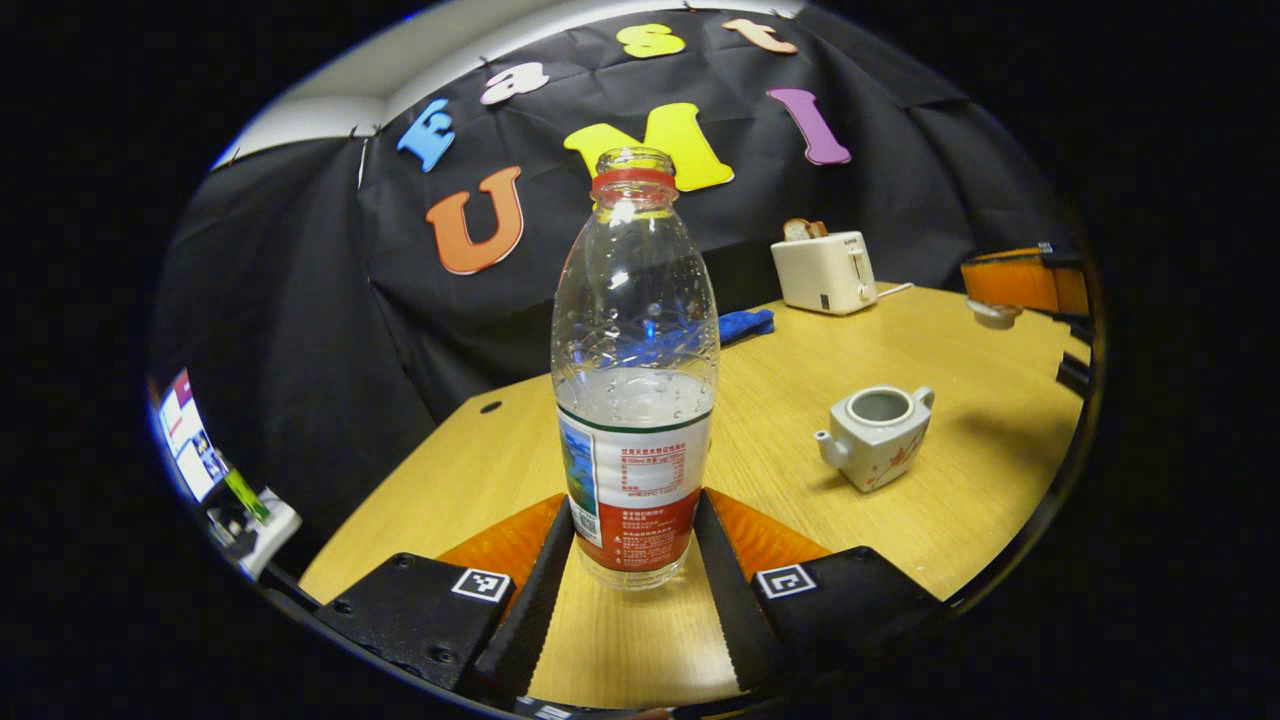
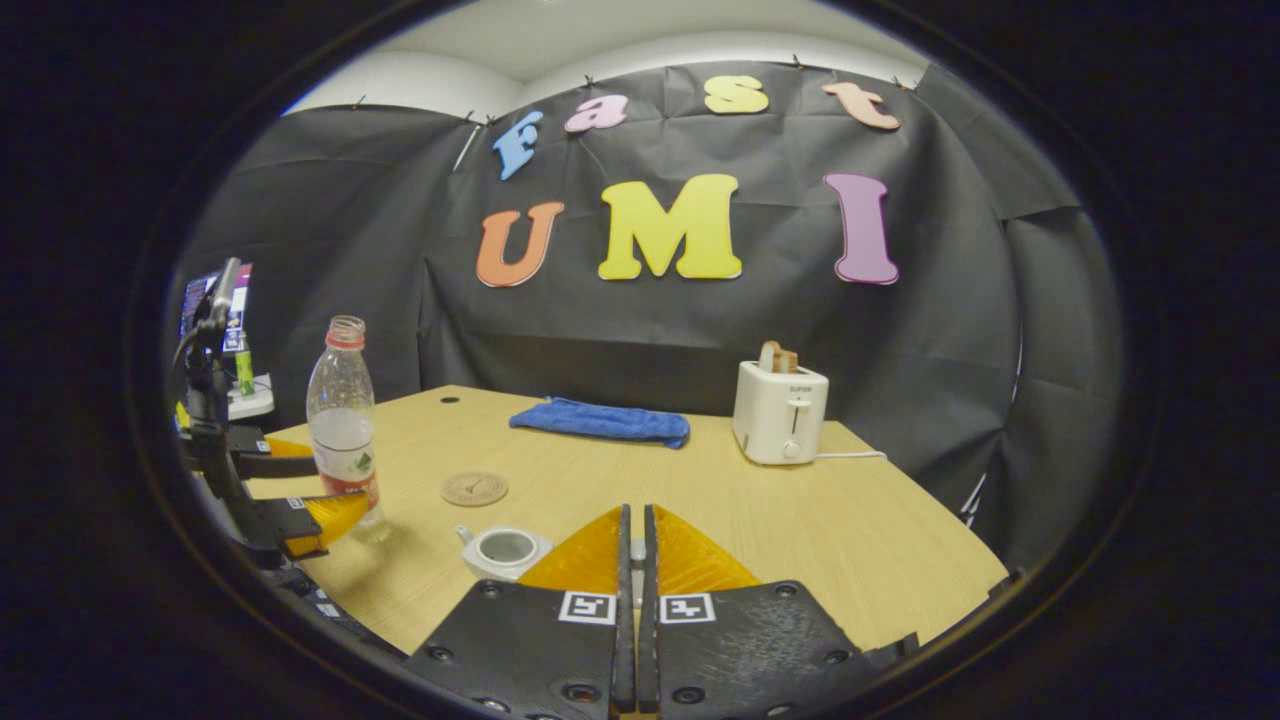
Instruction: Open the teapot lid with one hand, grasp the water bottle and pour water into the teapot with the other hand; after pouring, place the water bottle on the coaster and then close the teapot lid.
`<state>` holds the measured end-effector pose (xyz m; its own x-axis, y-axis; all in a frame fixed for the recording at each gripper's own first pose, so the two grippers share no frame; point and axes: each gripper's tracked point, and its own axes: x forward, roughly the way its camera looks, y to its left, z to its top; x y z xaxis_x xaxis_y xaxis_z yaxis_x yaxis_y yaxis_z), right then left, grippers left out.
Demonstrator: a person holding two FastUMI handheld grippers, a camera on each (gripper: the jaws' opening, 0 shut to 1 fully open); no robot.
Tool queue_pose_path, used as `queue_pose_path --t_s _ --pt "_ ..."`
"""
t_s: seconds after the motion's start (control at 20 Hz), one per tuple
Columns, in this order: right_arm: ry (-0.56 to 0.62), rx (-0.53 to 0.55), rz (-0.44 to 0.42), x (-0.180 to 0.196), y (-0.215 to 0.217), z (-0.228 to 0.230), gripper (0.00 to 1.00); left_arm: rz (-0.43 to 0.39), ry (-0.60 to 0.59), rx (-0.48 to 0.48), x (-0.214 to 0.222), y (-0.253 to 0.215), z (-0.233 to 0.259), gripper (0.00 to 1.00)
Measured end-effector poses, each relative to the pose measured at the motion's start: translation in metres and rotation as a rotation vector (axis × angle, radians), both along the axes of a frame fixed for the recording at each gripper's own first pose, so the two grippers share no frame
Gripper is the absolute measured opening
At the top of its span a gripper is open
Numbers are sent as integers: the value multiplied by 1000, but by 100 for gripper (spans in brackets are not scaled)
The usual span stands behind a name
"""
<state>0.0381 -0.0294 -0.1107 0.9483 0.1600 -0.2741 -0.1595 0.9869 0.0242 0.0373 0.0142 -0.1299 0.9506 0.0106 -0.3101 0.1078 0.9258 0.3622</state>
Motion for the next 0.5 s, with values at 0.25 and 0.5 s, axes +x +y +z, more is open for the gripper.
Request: queue_pose_path --t_s 0.25,0.5 --pt "-6 10 -13 -7 -15 0 1 -25 -11 338 4 24 7 73" --pt "-4 25 -30 -13 -30 -4 1 -62 19 629 1 37 0 72"
